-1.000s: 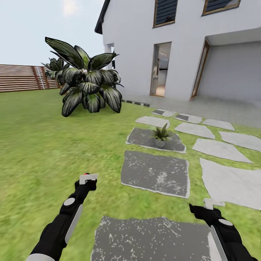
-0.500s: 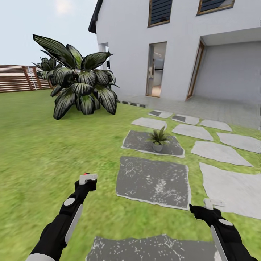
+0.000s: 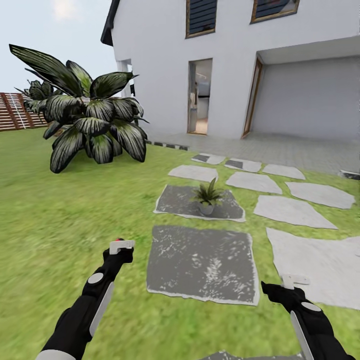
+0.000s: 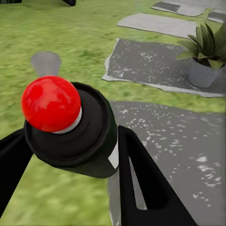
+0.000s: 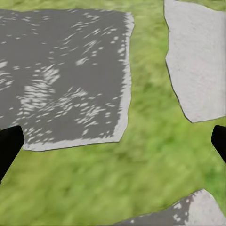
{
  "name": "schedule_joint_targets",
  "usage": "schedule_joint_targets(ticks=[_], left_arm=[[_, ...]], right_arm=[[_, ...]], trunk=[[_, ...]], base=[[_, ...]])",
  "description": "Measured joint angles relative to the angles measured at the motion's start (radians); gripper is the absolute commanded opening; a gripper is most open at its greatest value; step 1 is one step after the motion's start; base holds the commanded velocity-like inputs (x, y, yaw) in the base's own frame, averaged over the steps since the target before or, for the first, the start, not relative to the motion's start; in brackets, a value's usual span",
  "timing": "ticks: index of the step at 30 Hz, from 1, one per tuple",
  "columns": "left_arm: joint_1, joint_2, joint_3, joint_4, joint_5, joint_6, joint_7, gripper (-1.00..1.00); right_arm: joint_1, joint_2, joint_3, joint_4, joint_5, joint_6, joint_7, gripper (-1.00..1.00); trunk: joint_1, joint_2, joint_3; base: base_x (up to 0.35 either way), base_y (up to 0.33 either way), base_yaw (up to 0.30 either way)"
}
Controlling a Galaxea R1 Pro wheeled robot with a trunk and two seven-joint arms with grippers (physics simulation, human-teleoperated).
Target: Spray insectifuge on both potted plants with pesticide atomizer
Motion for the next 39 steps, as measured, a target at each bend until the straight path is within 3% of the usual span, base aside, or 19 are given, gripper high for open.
schedule_joint_targets(ticks=[18,39], left_arm=[[0.0,0.0,0.0,0.0,0.0,0.0,0.0,-1.0],[0.0,0.0,0.0,0.0,0.0,0.0,0.0,-1.0]], right_arm=[[0.0,0.002,0.0,0.0,0.009,-0.001,0.0,1.0],[0.0,0.0,0.0,0.0,0.007,0.0,0.0,1.0]], trunk=[[0.0,0.0,0.0],[0.0,0.0,0.0]], base=[[0.339,0.0,-0.017],[0.339,0.0,-0.219]])
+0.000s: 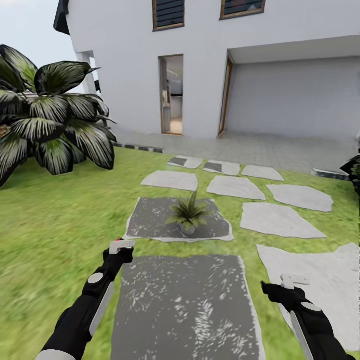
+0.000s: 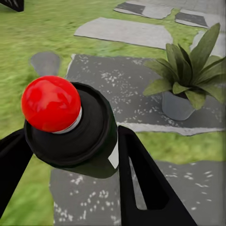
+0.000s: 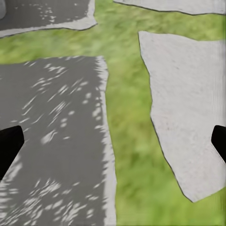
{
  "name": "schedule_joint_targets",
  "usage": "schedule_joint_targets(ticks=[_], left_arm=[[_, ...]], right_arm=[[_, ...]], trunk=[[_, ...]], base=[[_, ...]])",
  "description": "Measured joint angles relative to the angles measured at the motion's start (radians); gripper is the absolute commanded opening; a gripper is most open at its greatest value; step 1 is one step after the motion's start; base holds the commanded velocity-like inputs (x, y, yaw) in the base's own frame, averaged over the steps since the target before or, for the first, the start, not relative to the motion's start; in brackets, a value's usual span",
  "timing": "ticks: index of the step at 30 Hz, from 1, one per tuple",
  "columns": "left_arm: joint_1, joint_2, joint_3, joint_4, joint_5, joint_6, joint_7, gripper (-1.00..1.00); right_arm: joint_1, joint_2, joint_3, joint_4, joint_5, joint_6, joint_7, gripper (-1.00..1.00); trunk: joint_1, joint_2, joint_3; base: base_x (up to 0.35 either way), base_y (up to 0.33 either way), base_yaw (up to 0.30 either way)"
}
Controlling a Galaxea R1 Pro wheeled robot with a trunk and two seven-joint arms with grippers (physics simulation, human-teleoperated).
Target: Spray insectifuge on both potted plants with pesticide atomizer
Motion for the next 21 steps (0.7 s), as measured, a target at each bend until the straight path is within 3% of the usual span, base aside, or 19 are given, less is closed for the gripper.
schedule_joint_targets(ticks=[13,21], left_arm=[[0.0,0.0,0.0,0.0,0.0,0.0,0.0,-1.0],[0.0,0.0,-0.001,0.0,0.0,0.0,0.0,-1.0]], right_arm=[[0.0,0.0,0.0,0.0,0.0,0.0,0.0,1.0],[0.0,0.0,0.0,0.0,0.0,0.0,0.0,1.0]], trunk=[[0.0,0.0,0.0],[0.001,0.0,0.0]], base=[[0.322,0.0,-0.021],[0.05,0.0,0.0]])
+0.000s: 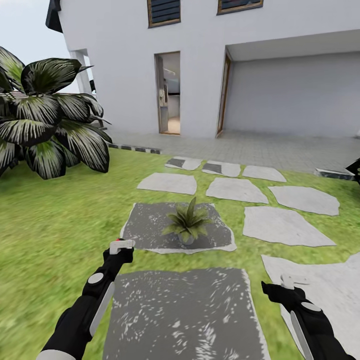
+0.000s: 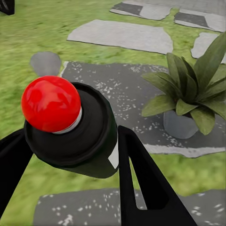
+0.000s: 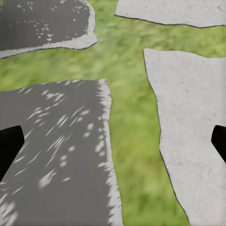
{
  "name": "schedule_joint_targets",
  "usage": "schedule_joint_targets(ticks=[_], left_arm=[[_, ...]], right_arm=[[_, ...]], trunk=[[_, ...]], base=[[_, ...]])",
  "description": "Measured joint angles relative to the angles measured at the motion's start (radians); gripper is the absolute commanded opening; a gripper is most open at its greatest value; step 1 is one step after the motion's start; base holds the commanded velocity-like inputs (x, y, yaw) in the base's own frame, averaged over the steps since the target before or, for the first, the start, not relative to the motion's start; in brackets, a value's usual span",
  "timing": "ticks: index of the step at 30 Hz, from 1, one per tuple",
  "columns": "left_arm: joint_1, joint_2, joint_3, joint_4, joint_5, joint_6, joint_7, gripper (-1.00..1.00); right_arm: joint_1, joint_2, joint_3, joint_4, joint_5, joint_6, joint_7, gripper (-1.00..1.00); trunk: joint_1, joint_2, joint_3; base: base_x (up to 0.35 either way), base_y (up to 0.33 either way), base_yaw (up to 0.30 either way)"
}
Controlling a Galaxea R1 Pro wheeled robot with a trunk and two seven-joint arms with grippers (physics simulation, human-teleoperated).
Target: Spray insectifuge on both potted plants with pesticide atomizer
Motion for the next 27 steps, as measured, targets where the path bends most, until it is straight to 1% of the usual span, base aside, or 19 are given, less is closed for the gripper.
schedule_joint_targets(ticks=[7,22,27], left_arm=[[0.0,0.0,-0.003,0.0,0.0,0.0,0.0,-1.0],[0.0,0.0,-0.003,0.0,0.0,0.0,0.0,-1.0],[0.0,0.0,-0.003,0.0,0.0,0.0,0.0,-1.0]], right_arm=[[0.0,0.0,0.0,0.0,0.0,0.0,0.0,1.0],[0.0,0.0,0.0,0.0,0.0,0.0,0.0,1.0],[0.0,0.0,0.0,0.0,0.0,0.0,0.0,1.0]], trunk=[[0.0,0.0,0.0],[-0.007,0.003,0.058],[-0.026,0.038,0.074]], base=[[0.001,0.0,0.0],[0.0,0.0,0.0],[0.0,0.0,0.0]])
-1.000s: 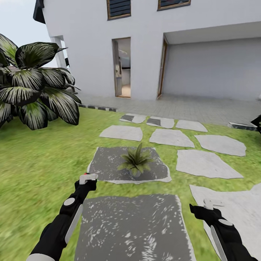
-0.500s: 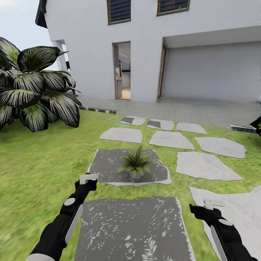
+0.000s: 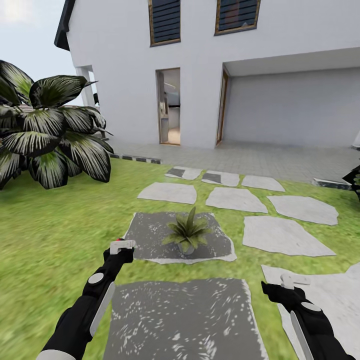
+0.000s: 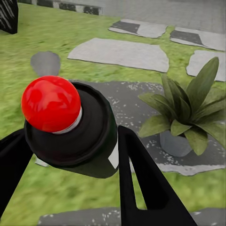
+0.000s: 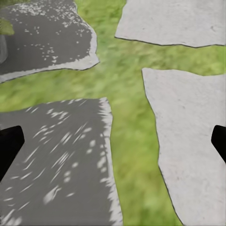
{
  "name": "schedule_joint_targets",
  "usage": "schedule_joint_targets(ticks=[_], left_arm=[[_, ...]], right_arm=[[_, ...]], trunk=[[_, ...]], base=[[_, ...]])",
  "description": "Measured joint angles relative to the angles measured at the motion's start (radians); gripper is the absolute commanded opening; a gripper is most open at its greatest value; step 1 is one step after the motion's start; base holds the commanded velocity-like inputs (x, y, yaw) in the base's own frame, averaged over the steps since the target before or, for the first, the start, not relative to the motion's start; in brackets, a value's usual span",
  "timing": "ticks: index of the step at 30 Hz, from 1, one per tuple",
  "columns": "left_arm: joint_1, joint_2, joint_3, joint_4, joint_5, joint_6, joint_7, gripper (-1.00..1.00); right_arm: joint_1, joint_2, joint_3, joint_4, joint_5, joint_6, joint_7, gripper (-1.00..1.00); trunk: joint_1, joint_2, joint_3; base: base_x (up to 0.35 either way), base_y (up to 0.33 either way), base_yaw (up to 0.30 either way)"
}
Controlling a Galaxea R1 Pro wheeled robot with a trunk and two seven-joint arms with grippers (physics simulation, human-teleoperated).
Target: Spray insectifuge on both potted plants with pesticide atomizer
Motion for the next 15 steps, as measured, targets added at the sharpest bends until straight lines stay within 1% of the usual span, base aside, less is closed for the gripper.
schedule_joint_targets(ticks=[15], left_arm=[[0.0,0.0,-0.001,0.0,0.0,0.0,0.0,-1.0]], right_arm=[[0.0,0.0,0.0,0.0,0.0,0.0,0.0,1.0]], trunk=[[-0.058,0.105,0.047]], base=[[0.0,0.0,0.0]])
